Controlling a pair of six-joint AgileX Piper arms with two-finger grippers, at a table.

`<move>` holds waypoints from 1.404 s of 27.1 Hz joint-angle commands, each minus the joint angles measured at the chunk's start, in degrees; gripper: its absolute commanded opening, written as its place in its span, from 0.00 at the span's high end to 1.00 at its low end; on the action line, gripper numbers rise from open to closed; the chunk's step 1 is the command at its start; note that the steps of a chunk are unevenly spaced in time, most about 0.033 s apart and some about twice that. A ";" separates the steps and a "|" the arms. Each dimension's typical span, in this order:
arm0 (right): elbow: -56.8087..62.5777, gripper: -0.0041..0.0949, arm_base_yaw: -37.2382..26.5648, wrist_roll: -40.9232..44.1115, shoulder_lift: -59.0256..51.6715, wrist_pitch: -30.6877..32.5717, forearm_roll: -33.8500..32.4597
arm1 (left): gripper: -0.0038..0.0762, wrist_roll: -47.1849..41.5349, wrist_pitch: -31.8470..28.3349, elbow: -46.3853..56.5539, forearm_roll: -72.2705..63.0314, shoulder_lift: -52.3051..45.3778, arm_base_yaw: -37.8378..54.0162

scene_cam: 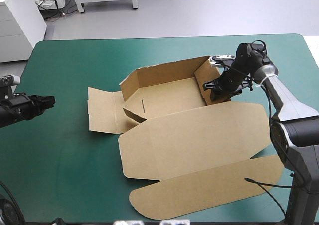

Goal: Fold the box

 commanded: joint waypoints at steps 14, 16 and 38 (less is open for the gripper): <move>-1.59 0.98 -0.09 -7.37 -5.26 1.38 -1.74 | 0.94 0.06 -0.04 -1.49 -4.02 -1.46 0.10; -1.59 0.98 -0.20 -7.60 -6.01 1.38 -2.01 | 0.94 0.06 -0.04 -1.49 -4.02 -1.46 0.10; -1.49 0.98 -7.01 -15.89 -33.93 1.28 13.57 | 0.94 -0.26 5.86 -1.49 -18.01 9.97 -6.48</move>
